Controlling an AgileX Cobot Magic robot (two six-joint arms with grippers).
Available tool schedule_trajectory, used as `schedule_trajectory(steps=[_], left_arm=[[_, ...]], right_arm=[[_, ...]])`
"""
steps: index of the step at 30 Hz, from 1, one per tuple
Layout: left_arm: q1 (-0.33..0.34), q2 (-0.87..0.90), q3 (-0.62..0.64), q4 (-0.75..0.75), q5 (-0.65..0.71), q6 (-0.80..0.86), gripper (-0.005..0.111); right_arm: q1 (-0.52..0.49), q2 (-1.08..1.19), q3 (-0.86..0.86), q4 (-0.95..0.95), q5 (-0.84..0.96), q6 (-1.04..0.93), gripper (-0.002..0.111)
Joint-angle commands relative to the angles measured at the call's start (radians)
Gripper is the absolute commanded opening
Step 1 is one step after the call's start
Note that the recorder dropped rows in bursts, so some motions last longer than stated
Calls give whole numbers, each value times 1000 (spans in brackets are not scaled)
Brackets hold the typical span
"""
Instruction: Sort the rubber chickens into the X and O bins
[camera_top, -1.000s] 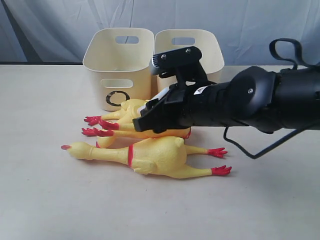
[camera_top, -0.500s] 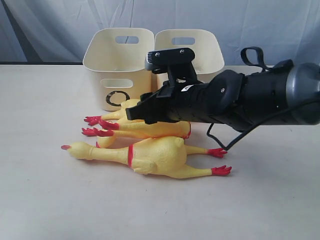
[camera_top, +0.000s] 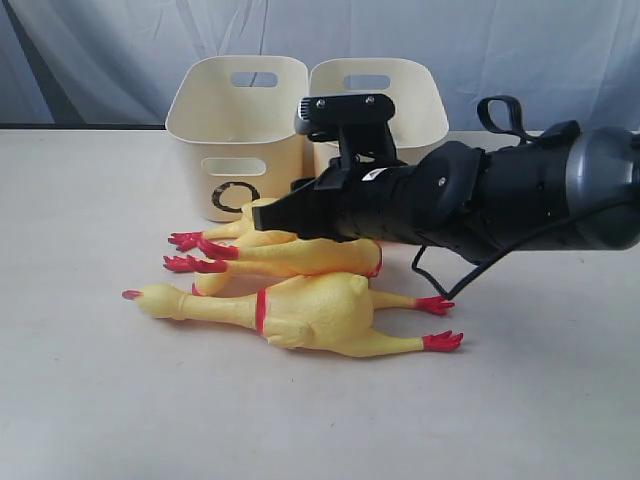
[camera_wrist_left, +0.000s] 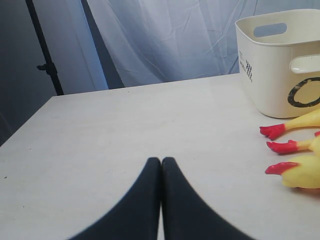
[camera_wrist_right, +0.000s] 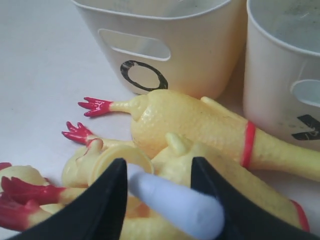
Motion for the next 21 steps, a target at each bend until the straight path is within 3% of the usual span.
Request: schedule_trajectory(steps=[1, 21], left_arm=[[-1, -4, -5, 1, -20, -5, 0], [-1, -4, -5, 1, -20, -5, 0]], right_arm=[[2, 1, -5, -1, -30, 32, 39], [2, 1, -7, -7, -91, 84, 39]])
